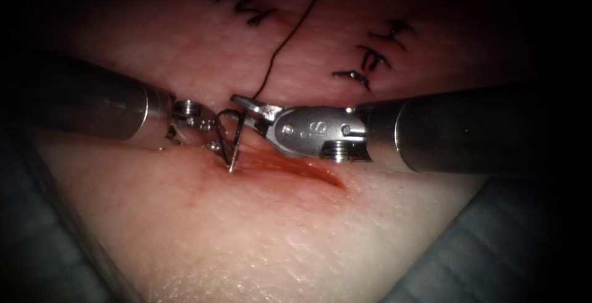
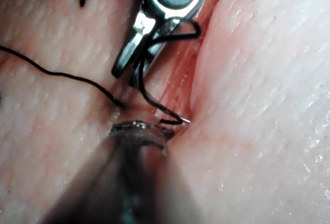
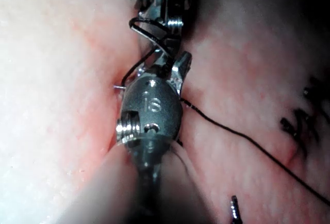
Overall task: Wound Closure
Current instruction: Widen the cut using the left gripper, then throw the needle through the tissu beneath the incision
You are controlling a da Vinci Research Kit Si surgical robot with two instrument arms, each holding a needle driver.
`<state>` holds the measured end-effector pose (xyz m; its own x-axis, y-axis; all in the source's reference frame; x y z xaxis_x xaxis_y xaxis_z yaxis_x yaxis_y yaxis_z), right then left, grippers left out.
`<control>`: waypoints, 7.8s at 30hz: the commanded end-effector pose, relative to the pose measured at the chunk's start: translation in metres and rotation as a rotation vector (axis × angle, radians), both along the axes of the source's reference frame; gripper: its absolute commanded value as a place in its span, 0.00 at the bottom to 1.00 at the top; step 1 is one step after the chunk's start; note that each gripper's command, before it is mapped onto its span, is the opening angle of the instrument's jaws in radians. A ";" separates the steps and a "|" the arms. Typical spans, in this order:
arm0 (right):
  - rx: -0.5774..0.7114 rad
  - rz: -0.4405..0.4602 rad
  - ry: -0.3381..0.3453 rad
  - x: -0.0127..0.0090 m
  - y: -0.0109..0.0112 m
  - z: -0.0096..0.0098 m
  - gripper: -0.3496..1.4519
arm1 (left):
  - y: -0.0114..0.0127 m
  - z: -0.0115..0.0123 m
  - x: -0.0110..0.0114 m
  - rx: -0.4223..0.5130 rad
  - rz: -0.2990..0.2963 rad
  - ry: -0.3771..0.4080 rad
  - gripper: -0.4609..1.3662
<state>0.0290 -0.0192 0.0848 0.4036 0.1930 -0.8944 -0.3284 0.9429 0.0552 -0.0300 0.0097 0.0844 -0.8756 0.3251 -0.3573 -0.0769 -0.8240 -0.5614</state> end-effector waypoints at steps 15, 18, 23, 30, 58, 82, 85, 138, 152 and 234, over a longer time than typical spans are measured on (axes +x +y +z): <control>-0.002 0.041 -0.065 -0.0008 0.0008 0.0007 0.00 | -0.0011 0.0009 0.0005 0.049 0.025 0.027 0.63; -0.010 0.051 -0.078 -0.0011 0.0010 0.0010 0.00 | -0.0011 0.0007 0.0005 0.051 0.027 0.025 0.62; -0.044 0.059 -0.116 -0.0016 0.0018 0.0018 0.00 | -0.0013 0.0005 0.0004 0.055 0.031 0.022 0.62; -0.103 0.036 -0.142 -0.0018 0.0020 0.0023 0.00 | -0.0013 0.0002 0.0004 0.060 0.030 0.016 0.67; -0.217 -0.104 -0.340 0.0010 -0.0005 0.0035 0.00 | 0.0001 -0.0039 0.0007 0.033 -0.008 0.032 0.56; -0.108 0.040 -0.299 -0.0002 0.0010 0.0033 0.00 | 0.0025 -0.0126 0.0029 -0.152 -0.196 0.078 0.40; -0.058 0.080 -0.285 -0.0001 0.0015 0.0032 0.00 | 0.0011 -0.0125 0.0027 -0.145 -0.217 0.059 0.33; 0.567 0.191 -0.049 -0.0020 0.0072 0.0046 0.00 | -0.0063 -0.0111 0.0031 -0.103 -0.230 0.007 0.16; 0.898 0.357 0.086 -0.0018 0.0074 0.0049 0.00 | -0.0061 -0.0106 0.0030 -0.102 -0.233 0.007 0.15; 2.074 0.615 0.417 0.0059 -0.0037 0.0038 0.00 | -0.0051 -0.0097 0.0025 -0.103 -0.219 -0.003 0.12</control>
